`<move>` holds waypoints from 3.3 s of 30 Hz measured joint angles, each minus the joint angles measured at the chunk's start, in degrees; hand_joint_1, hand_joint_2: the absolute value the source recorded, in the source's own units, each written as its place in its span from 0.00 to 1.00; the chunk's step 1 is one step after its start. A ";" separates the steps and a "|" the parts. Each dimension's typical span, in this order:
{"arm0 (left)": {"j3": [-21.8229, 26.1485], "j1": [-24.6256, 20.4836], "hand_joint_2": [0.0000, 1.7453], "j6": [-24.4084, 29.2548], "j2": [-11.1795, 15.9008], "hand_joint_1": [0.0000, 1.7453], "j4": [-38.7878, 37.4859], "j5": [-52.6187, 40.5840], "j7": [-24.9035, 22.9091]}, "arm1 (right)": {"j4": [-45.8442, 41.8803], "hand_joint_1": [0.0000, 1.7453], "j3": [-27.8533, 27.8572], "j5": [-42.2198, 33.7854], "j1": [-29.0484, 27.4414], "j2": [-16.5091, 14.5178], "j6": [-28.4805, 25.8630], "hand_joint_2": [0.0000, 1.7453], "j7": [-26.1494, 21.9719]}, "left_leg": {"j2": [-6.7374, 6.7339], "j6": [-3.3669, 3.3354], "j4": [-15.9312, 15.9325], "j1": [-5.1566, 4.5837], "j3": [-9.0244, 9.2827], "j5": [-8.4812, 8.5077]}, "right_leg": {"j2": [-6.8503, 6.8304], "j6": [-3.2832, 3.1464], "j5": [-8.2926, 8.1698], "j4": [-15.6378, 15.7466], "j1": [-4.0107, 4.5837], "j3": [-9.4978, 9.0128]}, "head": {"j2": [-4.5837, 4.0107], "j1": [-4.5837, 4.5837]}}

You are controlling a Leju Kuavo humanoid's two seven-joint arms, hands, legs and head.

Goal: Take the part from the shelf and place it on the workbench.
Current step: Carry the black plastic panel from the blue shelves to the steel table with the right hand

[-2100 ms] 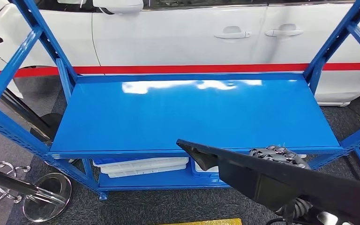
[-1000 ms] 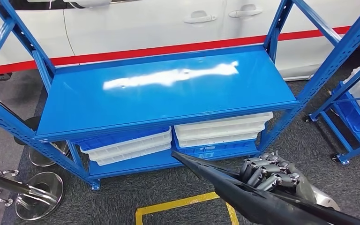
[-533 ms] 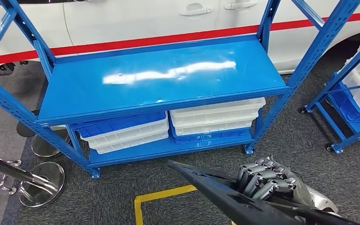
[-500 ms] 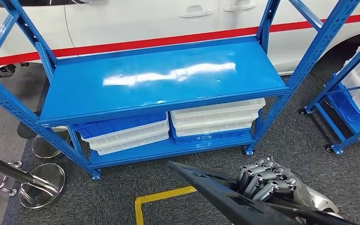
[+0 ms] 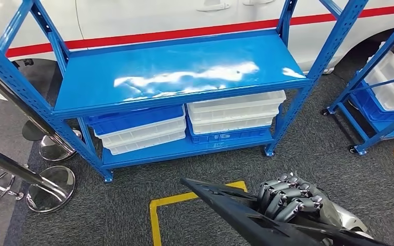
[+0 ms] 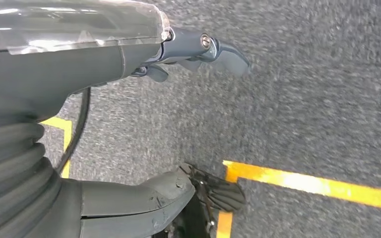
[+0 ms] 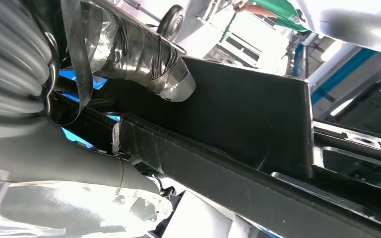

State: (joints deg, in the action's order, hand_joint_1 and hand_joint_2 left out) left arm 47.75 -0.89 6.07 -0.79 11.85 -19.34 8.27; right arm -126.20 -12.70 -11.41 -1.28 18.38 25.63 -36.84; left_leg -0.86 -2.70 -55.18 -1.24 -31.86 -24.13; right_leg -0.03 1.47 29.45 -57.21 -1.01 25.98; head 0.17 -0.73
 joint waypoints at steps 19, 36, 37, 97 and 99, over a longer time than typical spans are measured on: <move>1.33 0.30 1.00 -1.10 2.76 0.00 0.17 -2.43 1.55 | -0.14 1.00 -0.19 3.15 -3.18 -0.90 -7.67 1.00 -1.38 | 0.48 -0.40 4.49 0.07 10.00 -5.67 | -0.37 -1.03 -6.94 0.16 0.17 10.47 | 0.00 -0.05; 2.58 0.82 1.00 -1.08 1.61 0.00 0.17 -3.15 2.15 | 0.20 1.00 -0.33 6.49 -5.04 -1.72 -13.86 1.00 0.61 | 2.15 2.48 -5.10 0.52 -4.02 -4.11 | 0.65 -3.01 -0.28 1.89 -0.20 1.26 | 0.00 -0.17; 2.60 0.79 1.00 -1.09 1.56 0.00 0.17 -3.22 2.16 | 0.20 1.00 -0.33 6.79 -5.11 -1.72 -13.99 1.00 0.77 | 1.67 2.90 -8.87 0.72 -5.08 -7.16 | 0.16 -3.25 -0.73 1.65 -0.11 2.12 | 0.00 -0.20; 4.69 0.56 1.00 -2.49 0.85 0.00 0.44 -8.12 4.29 | -3.14 1.00 -0.37 10.67 -4.83 -2.02 -14.58 1.00 -3.09 | 0.53 2.32 -5.53 0.32 -3.38 -3.59 | -0.15 -3.19 0.15 1.76 -0.26 0.93 | 0.00 -0.30; 4.90 0.58 1.00 -2.47 0.80 0.00 0.44 -8.24 4.29 | -3.15 1.00 -0.37 10.67 -4.90 -2.01 -14.39 1.00 -3.11 | 0.57 3.17 -13.56 0.85 -6.22 -8.24 | -0.23 -3.36 -0.41 1.52 -0.25 1.87 | 0.00 -0.30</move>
State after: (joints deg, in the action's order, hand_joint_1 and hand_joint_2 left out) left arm 52.65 -0.32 3.60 0.01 12.28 -27.58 12.57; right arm -129.35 -13.07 -0.74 -6.18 16.37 11.25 -39.95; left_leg -0.29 0.47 -68.74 -0.39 -38.08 -32.37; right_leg -0.27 -1.89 29.04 -55.69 -1.26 27.85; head 0.17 -1.03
